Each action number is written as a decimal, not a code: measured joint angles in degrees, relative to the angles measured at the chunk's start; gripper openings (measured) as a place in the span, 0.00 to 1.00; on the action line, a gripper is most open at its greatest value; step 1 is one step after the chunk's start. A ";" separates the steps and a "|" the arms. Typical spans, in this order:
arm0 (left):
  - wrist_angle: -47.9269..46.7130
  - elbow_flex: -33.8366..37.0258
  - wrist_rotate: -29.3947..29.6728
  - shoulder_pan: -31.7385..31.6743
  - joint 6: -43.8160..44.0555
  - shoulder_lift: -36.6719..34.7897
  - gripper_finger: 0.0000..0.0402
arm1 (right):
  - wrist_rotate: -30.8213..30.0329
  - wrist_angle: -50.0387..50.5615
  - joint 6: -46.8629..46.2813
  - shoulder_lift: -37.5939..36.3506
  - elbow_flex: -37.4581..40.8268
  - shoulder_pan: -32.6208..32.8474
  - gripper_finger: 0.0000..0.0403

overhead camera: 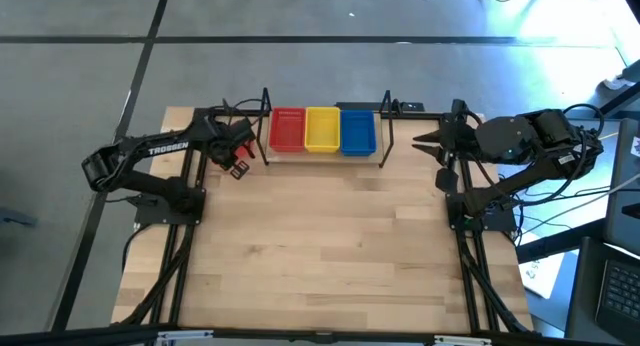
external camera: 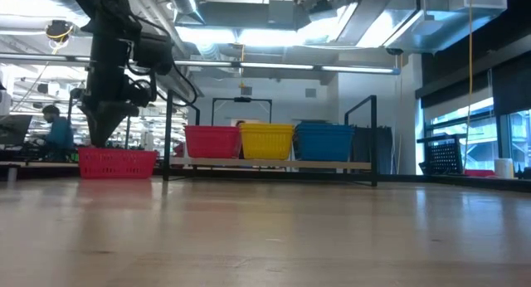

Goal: Stack baskets on shelf by color
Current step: Stack the red bin on the red bin on the shelf

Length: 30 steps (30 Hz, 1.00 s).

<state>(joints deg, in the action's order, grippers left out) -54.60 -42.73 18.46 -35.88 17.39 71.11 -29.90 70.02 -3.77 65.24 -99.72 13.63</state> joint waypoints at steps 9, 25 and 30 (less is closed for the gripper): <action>0.71 0.25 2.90 0.00 -2.71 0.00 0.17 | -1.96 0.00 -0.22 0.02 0.00 -0.01 0.15; 2.04 0.27 2.15 -0.37 -3.00 1.40 0.17 | -1.98 -0.46 -0.24 0.02 0.00 -0.01 0.15; 2.29 0.47 1.47 -2.10 -5.82 3.49 0.17 | -1.54 -0.46 -0.22 0.02 0.00 0.00 0.15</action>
<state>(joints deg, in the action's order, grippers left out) -52.31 -42.26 19.92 -37.97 11.56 74.61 -31.44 69.56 -3.99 65.25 -99.72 13.63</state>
